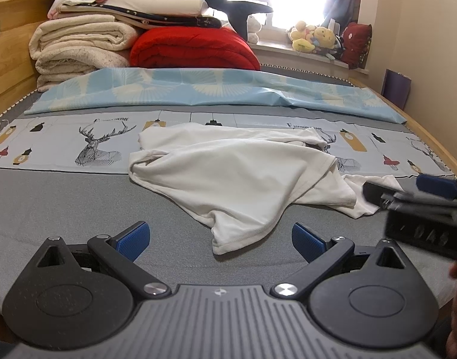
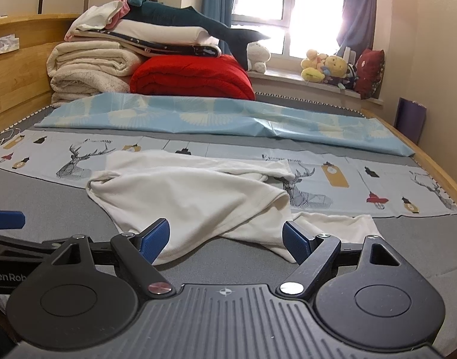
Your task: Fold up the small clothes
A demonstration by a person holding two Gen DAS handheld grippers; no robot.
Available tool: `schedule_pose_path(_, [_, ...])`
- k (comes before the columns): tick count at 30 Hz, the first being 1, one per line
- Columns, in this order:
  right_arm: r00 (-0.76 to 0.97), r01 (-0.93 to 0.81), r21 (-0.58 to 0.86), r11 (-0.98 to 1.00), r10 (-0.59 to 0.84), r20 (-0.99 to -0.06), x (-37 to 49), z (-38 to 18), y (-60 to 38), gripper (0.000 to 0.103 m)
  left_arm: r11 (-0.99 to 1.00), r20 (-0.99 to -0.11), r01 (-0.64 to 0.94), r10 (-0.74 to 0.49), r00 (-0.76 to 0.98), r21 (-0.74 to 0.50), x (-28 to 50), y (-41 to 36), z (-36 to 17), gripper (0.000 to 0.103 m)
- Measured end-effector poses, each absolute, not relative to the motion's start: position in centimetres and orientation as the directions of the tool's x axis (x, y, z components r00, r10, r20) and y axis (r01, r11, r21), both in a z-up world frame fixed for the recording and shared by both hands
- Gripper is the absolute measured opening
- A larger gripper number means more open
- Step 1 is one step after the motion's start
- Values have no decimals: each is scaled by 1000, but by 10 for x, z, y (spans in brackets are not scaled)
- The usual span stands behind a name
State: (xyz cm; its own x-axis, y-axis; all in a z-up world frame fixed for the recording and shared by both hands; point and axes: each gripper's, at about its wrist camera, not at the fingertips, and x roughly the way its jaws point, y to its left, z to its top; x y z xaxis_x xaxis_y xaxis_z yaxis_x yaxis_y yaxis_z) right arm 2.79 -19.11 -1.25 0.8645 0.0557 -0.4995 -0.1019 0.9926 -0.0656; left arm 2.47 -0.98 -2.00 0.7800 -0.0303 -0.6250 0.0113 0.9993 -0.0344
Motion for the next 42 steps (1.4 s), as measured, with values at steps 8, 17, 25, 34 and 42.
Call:
schedule_pose_path(8, [907, -79, -42, 996, 54, -417, 47, 28, -223, 77, 999, -686, -18, -7, 728, -29, 36, -1, -31, 44])
schedule_pose_path(17, [854, 65, 69, 995, -20, -520, 87, -3, -290, 19, 984, -751, 11, -143, 644, -177, 72, 12, -38, 28])
schedule_pose_path(25, [865, 52, 71, 996, -9, -501, 90, -6, -313, 19, 968, -845, 10, -224, 485, -251, 159, 19, -79, 33])
schedule_pose_path(34, [845, 48, 103, 994, 14, -535, 90, -8, -341, 29, 943, -891, -137, -231, 390, -304, 198, 18, -124, 43])
schedule_pose_path(42, [813, 126, 112, 986, -38, -581, 92, -15, -356, 30, 969, -856, 17, -228, 464, -248, 169, 15, -91, 5])
